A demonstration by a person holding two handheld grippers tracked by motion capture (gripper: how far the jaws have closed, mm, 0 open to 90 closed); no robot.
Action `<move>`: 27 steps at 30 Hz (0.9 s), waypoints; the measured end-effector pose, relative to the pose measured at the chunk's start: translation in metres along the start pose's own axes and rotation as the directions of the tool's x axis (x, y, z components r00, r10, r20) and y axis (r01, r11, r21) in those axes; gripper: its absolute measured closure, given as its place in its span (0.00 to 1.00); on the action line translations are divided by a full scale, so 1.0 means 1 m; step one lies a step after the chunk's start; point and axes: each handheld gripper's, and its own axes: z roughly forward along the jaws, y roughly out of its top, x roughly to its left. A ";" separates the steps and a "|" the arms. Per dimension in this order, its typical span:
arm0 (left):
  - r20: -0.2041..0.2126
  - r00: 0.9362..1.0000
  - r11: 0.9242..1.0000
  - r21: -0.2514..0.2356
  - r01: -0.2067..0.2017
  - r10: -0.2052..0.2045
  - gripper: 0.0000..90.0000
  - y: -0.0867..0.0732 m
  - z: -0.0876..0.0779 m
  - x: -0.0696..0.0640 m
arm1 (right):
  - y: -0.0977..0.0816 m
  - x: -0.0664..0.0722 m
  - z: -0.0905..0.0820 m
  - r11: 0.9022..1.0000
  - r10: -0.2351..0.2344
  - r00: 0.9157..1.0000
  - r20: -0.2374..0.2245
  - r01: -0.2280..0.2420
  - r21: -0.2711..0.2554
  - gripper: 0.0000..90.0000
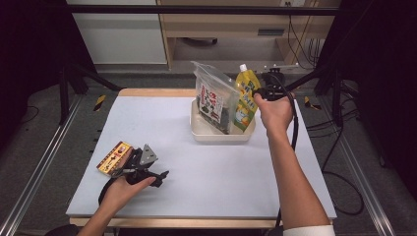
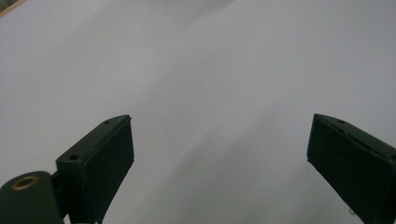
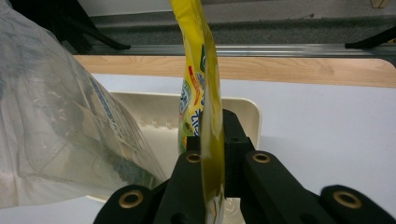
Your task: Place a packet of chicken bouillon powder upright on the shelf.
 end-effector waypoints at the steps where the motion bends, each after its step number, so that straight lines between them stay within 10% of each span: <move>1: 0.000 1.000 1.000 0.000 0.000 0.000 0.08 0.000 0.000 0.000 | 0.000 0.000 0.000 1.000 0.000 1.000 0.000 0.000 0.000 1.00; 17: -0.001 1.000 1.000 -0.002 -0.003 0.003 0.08 0.001 -0.001 0.000 | -0.004 0.027 0.003 0.999 -0.036 0.999 0.021 0.036 -0.013 1.00; 27: 0.000 1.000 1.000 0.003 -0.006 0.006 0.08 0.001 0.000 0.000 | -0.013 -0.004 0.002 0.999 0.032 0.997 0.067 -0.030 -0.027 1.00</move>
